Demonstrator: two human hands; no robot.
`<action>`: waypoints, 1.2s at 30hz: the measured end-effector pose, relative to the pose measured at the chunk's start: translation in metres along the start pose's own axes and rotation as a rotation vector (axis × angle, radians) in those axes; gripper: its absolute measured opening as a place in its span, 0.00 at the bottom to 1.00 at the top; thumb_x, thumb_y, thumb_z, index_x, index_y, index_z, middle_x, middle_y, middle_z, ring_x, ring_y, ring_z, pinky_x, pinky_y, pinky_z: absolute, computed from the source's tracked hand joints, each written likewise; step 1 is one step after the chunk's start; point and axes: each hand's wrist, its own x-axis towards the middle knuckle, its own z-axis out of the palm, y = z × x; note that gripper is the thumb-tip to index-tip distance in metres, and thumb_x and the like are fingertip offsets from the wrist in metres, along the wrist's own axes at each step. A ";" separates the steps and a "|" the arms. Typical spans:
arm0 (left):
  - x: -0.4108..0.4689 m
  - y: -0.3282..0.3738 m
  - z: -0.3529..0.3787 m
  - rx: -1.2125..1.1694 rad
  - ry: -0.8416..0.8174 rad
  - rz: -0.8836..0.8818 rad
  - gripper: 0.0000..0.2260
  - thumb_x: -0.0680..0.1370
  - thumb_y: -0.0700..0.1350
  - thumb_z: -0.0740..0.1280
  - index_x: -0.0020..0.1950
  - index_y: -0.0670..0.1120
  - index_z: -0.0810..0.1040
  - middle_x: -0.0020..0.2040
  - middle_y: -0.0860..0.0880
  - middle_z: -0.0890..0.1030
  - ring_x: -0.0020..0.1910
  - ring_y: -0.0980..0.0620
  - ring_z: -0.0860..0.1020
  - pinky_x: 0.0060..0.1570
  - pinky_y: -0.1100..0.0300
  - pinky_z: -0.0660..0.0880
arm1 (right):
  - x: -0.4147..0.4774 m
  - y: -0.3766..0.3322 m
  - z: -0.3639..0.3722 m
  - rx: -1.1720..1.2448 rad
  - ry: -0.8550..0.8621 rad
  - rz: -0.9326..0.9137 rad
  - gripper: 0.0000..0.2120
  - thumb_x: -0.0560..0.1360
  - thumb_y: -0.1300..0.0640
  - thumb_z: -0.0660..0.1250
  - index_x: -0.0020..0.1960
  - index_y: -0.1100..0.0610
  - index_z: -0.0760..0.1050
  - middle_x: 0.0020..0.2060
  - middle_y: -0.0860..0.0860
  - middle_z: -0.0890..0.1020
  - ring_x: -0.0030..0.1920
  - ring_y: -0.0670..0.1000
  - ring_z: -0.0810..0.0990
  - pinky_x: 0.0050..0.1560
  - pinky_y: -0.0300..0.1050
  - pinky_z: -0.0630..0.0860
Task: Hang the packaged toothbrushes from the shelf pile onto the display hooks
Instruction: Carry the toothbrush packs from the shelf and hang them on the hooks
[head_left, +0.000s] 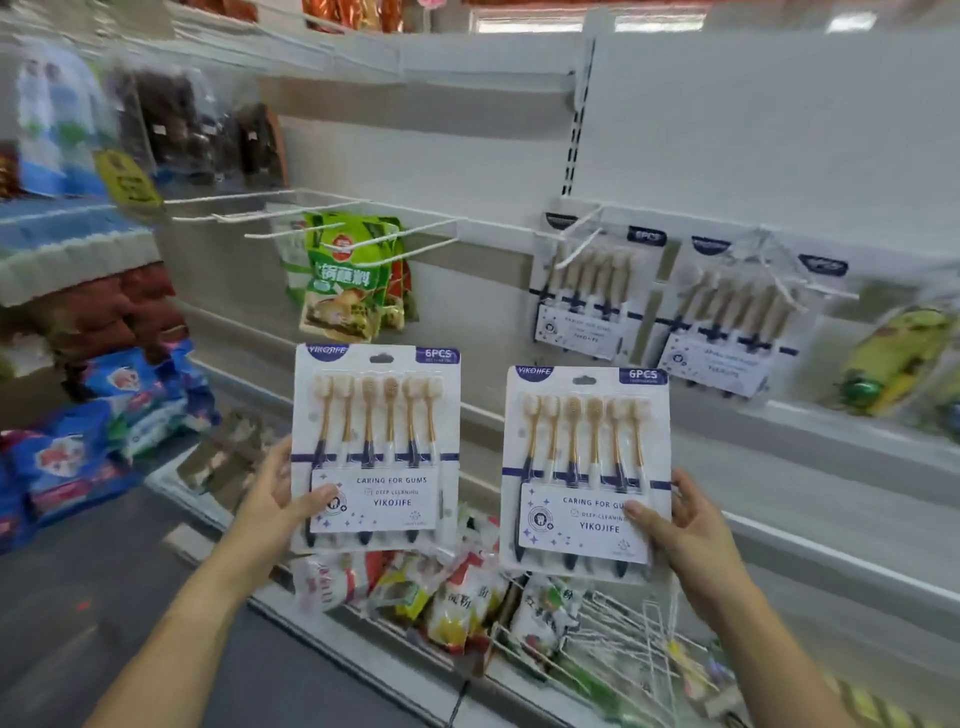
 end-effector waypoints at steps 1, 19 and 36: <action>0.012 0.002 0.002 0.005 -0.025 0.005 0.36 0.63 0.54 0.82 0.67 0.65 0.71 0.64 0.55 0.82 0.63 0.53 0.80 0.63 0.46 0.76 | -0.003 -0.002 -0.001 -0.003 0.047 -0.012 0.52 0.48 0.37 0.86 0.66 0.55 0.73 0.54 0.54 0.86 0.52 0.56 0.86 0.46 0.49 0.84; 0.068 0.034 0.081 -0.033 -0.351 0.105 0.41 0.67 0.58 0.82 0.74 0.64 0.65 0.66 0.51 0.81 0.64 0.50 0.80 0.68 0.40 0.72 | -0.056 -0.044 -0.055 0.000 0.336 -0.113 0.43 0.53 0.42 0.85 0.64 0.50 0.74 0.50 0.51 0.88 0.48 0.54 0.87 0.40 0.45 0.84; 0.087 0.085 0.116 -0.086 -0.512 0.141 0.42 0.66 0.54 0.81 0.76 0.60 0.65 0.63 0.46 0.83 0.62 0.47 0.82 0.65 0.40 0.75 | -0.112 -0.080 -0.041 0.001 0.488 -0.199 0.44 0.52 0.40 0.84 0.64 0.49 0.73 0.52 0.53 0.87 0.52 0.57 0.87 0.50 0.57 0.84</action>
